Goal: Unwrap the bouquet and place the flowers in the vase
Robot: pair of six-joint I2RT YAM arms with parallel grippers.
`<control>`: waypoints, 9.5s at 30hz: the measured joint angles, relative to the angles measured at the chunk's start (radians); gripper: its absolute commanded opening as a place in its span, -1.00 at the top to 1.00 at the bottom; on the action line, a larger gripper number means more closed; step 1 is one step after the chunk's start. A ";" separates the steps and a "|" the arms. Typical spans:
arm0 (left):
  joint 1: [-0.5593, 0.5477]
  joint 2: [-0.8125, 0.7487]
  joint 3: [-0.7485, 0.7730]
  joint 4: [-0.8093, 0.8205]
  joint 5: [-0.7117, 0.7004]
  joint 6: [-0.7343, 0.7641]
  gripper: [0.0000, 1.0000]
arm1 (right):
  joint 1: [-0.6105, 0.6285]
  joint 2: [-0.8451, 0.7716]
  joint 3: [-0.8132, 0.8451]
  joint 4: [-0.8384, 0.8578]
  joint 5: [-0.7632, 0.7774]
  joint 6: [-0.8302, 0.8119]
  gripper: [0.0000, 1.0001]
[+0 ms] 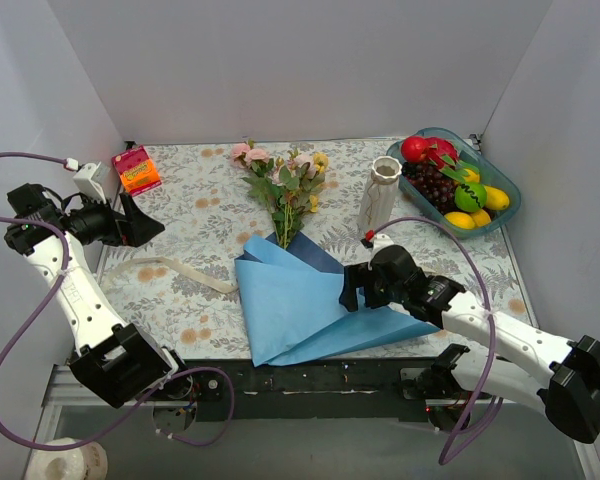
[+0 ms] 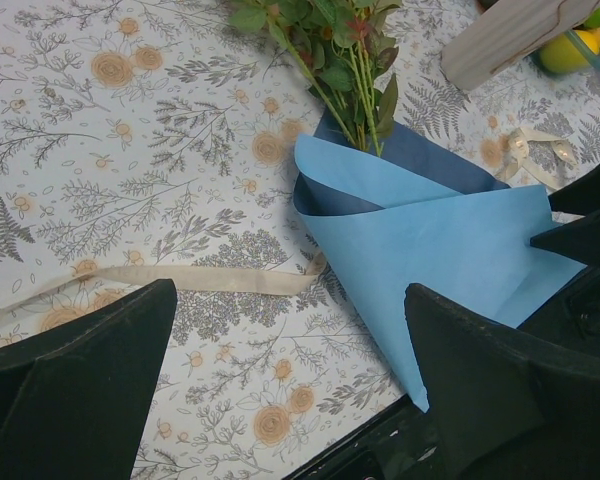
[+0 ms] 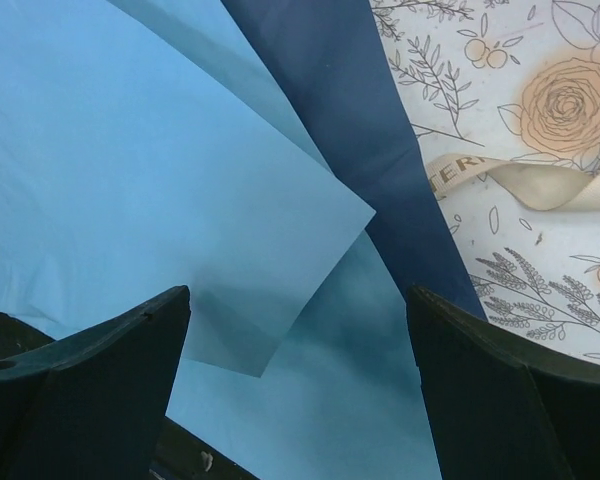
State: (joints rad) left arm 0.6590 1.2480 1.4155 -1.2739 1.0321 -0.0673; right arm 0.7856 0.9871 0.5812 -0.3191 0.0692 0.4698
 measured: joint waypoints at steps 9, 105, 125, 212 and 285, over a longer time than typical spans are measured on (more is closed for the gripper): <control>0.000 -0.003 0.000 0.002 -0.007 0.000 -0.96 | 0.000 0.003 -0.036 0.179 -0.064 0.033 0.00; 0.000 -0.043 0.214 -0.028 0.031 -0.015 -0.96 | 0.269 0.183 -0.245 0.726 0.083 0.218 0.85; 0.000 -0.029 0.276 -0.027 0.042 -0.062 -0.96 | 0.283 0.414 -0.277 1.019 0.051 0.357 0.90; -0.231 -0.005 -0.317 0.210 -0.140 0.023 -0.96 | -0.008 1.078 0.948 0.118 -0.032 -0.189 0.91; -0.231 -0.063 -0.360 0.266 -0.209 -0.011 -0.96 | 0.021 1.047 0.927 0.014 -0.076 -0.398 0.97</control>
State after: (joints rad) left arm 0.4282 1.1854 1.0550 -1.0080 0.8227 -0.0780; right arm 0.8066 2.0342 1.5082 -0.3046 -0.0063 0.0715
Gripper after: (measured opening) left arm 0.981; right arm 0.050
